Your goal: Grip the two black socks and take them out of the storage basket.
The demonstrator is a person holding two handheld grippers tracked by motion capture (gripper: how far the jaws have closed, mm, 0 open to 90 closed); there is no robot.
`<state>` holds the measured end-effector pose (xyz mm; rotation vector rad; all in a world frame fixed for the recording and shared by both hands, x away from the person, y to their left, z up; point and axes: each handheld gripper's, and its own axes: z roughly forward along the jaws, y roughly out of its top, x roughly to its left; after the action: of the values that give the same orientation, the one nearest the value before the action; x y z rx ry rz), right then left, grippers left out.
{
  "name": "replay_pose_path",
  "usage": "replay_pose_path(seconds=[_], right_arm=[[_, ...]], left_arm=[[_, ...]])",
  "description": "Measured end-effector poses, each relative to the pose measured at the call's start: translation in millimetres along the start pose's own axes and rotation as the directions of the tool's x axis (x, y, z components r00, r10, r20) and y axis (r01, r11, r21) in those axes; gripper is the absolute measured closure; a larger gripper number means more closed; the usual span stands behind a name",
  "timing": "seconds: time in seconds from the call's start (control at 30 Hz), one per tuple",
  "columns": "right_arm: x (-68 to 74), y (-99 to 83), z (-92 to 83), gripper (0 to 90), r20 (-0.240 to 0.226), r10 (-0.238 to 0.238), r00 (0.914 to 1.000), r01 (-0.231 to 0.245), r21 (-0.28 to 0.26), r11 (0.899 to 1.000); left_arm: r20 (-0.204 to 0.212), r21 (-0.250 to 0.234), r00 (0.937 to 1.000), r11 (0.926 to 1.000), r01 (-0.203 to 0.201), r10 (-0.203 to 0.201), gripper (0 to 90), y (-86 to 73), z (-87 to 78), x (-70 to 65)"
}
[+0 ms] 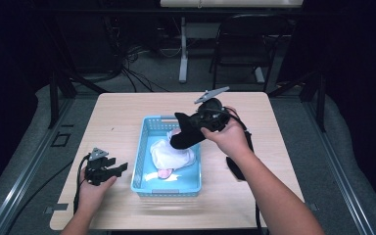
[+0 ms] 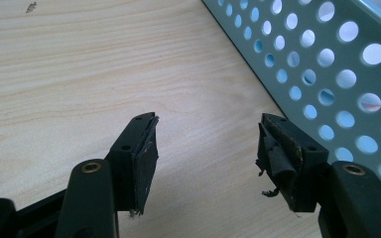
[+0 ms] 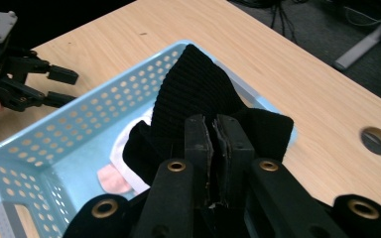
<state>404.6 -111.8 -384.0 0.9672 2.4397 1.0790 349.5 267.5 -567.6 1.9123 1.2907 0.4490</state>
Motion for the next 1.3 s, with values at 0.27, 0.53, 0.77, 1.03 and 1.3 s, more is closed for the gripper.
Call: replay_pose_path(seconds=[0.27,0.53,0.77,1.03,1.3], right_arm=[[-24.8,-23.1,-31.3,84.3,0.059,0.050,0.9970,-0.049,-0.019,0.999],[-44.0,-46.6,-54.7,84.3,0.111,0.095,0.9893,-0.092,-0.025,0.995],[-53.6,-62.8,-68.4,84.3,0.144,0.116,0.9827,-0.114,-0.019,0.993],[-63.9,-93.7,-63.5,84.1,0.159,0.168,0.9728,-0.171,0.002,0.985],[-74.9,-145.3,-32.3,83.8,0.178,0.248,0.9523,-0.263,0.066,0.963]], left_arm=[[-0.004,0.002,1.0000,1.0000,0.001,-0.001,40.7,-0.5,1.3,-0.7],[-0.005,0.005,1.0000,1.0000,0.001,-0.001,40.7,-1.0,1.6,-0.8],[-0.007,0.005,1.0000,1.0000,0.003,-0.003,40.7,-1.1,1.6,-0.8],[-0.008,0.012,0.9999,0.9999,0.009,-0.009,40.7,-1.2,2.6,-0.1],[-0.009,0.008,0.9999,0.9999,0.009,-0.009,40.7,-0.9,2.1,-0.3]])
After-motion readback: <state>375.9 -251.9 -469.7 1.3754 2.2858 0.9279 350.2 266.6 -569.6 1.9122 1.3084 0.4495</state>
